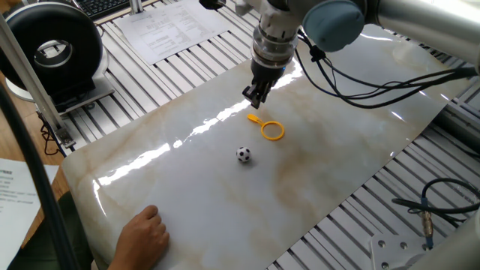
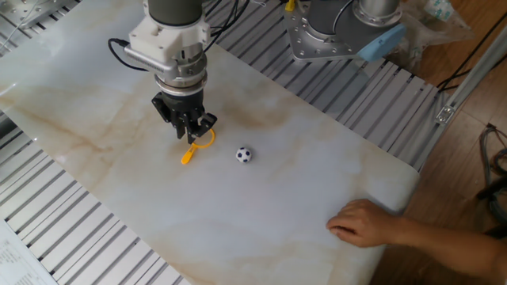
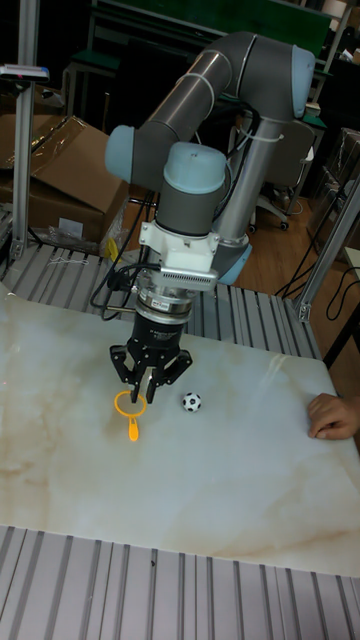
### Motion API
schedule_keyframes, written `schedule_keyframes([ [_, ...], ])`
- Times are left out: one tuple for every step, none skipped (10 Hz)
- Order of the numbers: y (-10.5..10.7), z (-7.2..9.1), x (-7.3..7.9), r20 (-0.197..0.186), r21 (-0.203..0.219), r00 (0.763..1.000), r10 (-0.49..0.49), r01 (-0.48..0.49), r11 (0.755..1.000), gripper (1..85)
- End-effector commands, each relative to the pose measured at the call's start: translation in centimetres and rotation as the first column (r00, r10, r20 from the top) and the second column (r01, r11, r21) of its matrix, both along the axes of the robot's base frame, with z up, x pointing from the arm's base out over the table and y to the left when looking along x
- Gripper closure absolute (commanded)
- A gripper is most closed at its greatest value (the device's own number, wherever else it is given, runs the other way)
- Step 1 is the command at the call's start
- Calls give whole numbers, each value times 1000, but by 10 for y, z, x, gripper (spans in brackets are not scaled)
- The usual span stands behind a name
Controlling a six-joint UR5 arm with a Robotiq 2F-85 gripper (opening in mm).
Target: Remove the bubble ring from the ball
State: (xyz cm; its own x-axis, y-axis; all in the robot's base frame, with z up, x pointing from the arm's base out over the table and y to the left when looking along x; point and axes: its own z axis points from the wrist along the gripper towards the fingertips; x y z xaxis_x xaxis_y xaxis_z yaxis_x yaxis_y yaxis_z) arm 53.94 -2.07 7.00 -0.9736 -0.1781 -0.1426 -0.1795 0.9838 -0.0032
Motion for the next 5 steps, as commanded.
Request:
schedule_keyframes([
  [4, 6, -1, -9, 14, 1000, -19, 19, 1000, 570],
  [4, 7, -3, -18, 10, 1000, -19, 19, 1000, 573],
  [3, 7, -3, -19, 0, 1000, -19, 19, 1000, 580],
  [3, 7, -3, -19, -1, 1000, -19, 19, 1000, 597],
  [3, 7, -3, -21, -3, 1000, -19, 19, 1000, 607],
])
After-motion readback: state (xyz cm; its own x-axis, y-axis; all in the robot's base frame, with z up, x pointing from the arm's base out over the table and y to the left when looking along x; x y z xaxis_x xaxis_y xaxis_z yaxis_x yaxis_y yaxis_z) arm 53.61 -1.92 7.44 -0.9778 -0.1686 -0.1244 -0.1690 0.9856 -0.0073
